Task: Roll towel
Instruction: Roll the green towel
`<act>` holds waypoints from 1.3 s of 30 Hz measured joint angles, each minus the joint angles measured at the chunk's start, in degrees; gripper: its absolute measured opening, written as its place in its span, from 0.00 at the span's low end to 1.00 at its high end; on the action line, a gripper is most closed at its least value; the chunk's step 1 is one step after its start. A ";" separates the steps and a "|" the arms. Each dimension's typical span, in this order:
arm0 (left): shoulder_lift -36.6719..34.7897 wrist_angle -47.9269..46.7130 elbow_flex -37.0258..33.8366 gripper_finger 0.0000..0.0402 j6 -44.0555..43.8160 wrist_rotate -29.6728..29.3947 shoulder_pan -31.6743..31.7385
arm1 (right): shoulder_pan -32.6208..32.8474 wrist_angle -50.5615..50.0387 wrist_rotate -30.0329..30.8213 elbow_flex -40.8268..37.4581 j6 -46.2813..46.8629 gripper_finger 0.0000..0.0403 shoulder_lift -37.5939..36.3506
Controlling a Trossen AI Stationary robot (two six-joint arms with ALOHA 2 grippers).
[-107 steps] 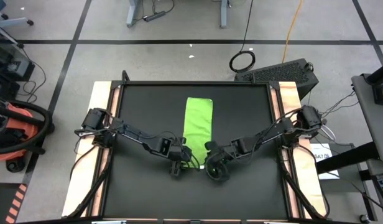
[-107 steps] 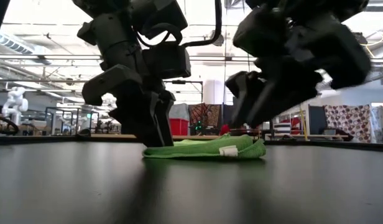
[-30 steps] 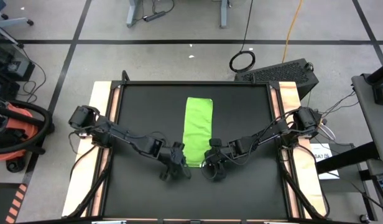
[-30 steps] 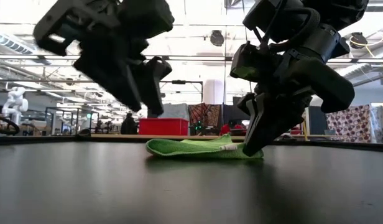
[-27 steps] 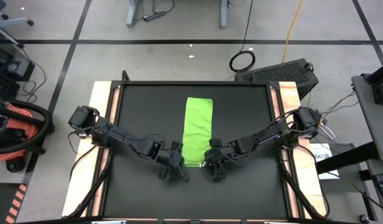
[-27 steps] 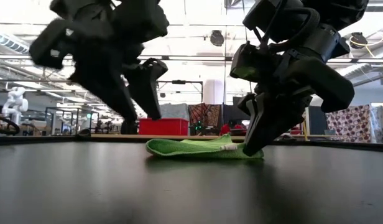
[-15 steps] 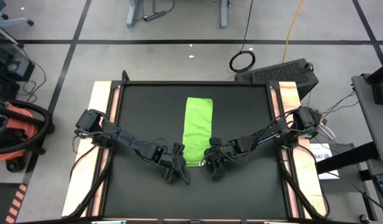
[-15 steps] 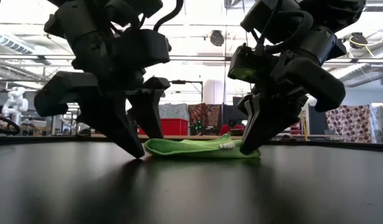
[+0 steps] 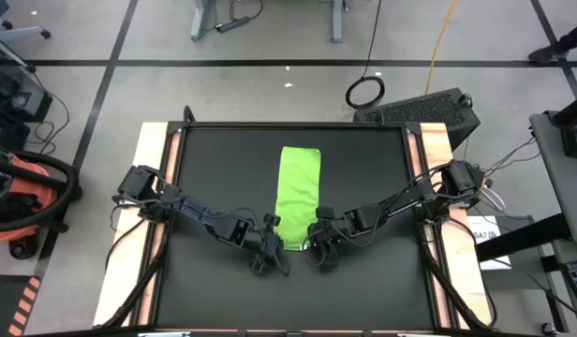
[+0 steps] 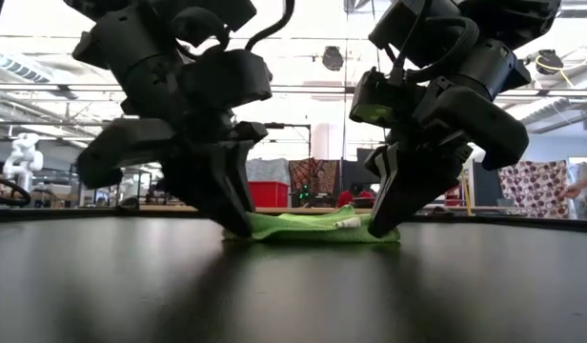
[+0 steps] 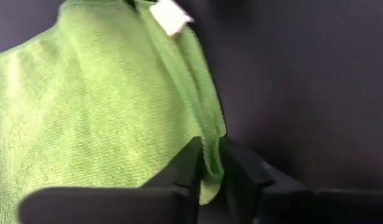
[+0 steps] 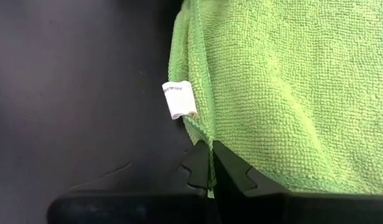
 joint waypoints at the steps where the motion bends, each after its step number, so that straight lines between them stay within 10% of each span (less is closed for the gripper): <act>1: 0.00 0.34 0.00 0.11 -1.33 0.48 0.46 | -0.01 -0.02 -0.33 0.00 0.00 0.00 0.00; 24: 0.00 3.41 0.00 0.01 -27.49 32.06 13.14 | -0.04 -1.84 -4.34 0.00 11.07 0.00 -0.29; 39: -0.02 7.74 -1.97 0.01 -35.74 39.21 17.43 | -1.05 -8.15 -4.30 -0.02 11.60 0.00 -4.57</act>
